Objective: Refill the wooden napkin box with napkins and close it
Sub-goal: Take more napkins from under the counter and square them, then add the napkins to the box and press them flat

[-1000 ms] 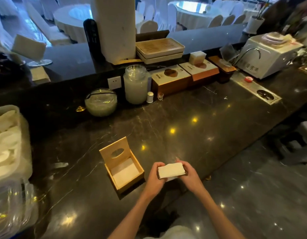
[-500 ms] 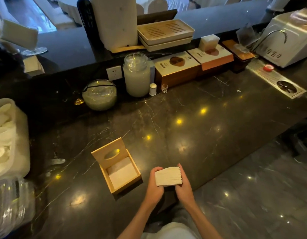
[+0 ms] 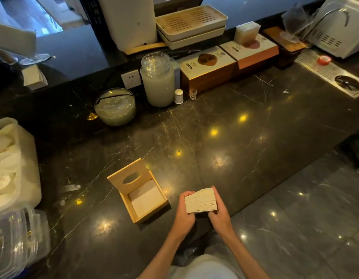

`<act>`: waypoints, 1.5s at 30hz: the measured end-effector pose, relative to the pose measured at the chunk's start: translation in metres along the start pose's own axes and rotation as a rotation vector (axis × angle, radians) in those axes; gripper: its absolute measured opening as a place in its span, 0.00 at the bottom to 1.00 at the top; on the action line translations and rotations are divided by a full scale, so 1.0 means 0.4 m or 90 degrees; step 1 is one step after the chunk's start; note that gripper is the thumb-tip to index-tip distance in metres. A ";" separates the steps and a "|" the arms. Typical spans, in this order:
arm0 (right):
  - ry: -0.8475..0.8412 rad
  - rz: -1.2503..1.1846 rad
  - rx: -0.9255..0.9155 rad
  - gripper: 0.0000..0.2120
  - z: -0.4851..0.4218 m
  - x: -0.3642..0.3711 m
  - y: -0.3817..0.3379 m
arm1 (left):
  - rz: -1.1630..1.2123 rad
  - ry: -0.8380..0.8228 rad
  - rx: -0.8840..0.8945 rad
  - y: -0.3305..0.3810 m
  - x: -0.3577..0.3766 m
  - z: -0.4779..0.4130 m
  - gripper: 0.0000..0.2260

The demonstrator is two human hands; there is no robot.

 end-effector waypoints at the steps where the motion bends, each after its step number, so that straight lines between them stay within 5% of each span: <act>1: -0.003 -0.008 -0.003 0.34 -0.002 -0.007 0.000 | -0.004 -0.014 -0.008 0.001 -0.002 0.001 0.21; 9: -0.201 0.021 0.045 0.20 -0.031 -0.101 -0.004 | -0.064 -0.169 -0.108 -0.004 -0.056 -0.002 0.18; 16: -0.377 -0.114 0.255 0.18 -0.005 -0.089 -0.082 | 0.241 -0.268 -0.267 0.003 -0.076 0.061 0.22; 20: -0.380 -0.093 0.295 0.23 -0.019 -0.066 -0.087 | 0.306 -0.255 -0.291 0.002 -0.084 0.084 0.25; 26: -0.476 -0.092 0.259 0.41 -0.034 -0.028 -0.149 | 0.197 -0.228 -0.244 0.048 -0.131 0.106 0.21; 33: -0.717 0.380 0.057 0.31 -0.049 0.120 -0.319 | 0.062 -0.216 -0.188 0.099 -0.211 0.132 0.14; 40: -0.815 0.560 -0.047 0.23 -0.054 0.295 -0.430 | 0.099 -0.101 -0.152 0.135 -0.345 0.168 0.13; 45: -0.763 0.530 -0.079 0.21 -0.130 0.362 -0.485 | 0.210 0.281 -0.141 0.060 -0.514 0.184 0.10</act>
Point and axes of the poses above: each hand's wrist, its own z-axis away from the middle knuckle, its own x-axis out of the palm, y = z × x, the point moved 7 cm from there along -z, towards the middle knuckle, and after that the axes turned 7 degrees about -x, right-handed, at the moved point
